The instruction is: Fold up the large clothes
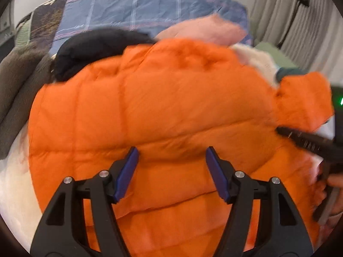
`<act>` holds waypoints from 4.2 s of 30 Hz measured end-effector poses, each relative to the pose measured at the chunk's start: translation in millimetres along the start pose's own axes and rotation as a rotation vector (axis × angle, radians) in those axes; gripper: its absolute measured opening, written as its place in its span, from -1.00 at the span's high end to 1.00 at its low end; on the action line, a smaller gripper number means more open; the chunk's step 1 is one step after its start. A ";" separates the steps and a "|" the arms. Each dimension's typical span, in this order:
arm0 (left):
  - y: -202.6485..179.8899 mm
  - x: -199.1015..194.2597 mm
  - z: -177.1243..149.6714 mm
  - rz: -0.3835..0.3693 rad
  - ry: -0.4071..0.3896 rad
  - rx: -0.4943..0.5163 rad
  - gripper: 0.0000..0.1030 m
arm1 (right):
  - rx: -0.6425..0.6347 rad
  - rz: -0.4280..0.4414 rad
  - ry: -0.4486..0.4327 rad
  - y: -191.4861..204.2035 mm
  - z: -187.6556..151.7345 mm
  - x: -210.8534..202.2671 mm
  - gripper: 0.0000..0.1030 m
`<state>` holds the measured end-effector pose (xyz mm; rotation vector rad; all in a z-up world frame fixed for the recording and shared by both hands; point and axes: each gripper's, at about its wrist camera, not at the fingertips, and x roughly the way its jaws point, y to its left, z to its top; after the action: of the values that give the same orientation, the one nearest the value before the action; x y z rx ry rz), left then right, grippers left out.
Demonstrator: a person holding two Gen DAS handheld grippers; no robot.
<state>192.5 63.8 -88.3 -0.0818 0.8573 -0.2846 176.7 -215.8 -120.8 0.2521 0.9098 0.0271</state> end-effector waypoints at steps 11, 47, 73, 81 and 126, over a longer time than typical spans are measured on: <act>-79.3 47.1 7.2 -0.108 0.036 0.133 -0.30 | 0.443 -0.029 -0.376 -181.4 11.0 -144.4 0.19; 96.1 -57.0 -16.1 -0.277 -0.151 -0.381 -0.66 | -0.383 0.418 -0.070 129.6 -36.1 -53.0 0.25; 93.3 -38.6 -24.8 0.194 -0.069 -0.152 0.18 | -0.162 0.091 -0.020 22.7 -26.2 -9.6 -0.09; 77.0 -64.4 -14.0 0.179 -0.172 -0.129 0.03 | -0.195 0.095 -0.133 27.7 -10.5 -42.0 -0.09; 22.8 -47.0 -55.3 0.118 -0.138 0.174 -0.66 | -0.212 0.090 -0.167 -6.0 -56.4 -53.3 -0.37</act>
<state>126.5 101.1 -94.3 0.1096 0.6948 -0.2388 99.2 -217.0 -113.8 0.0956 0.7226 0.1820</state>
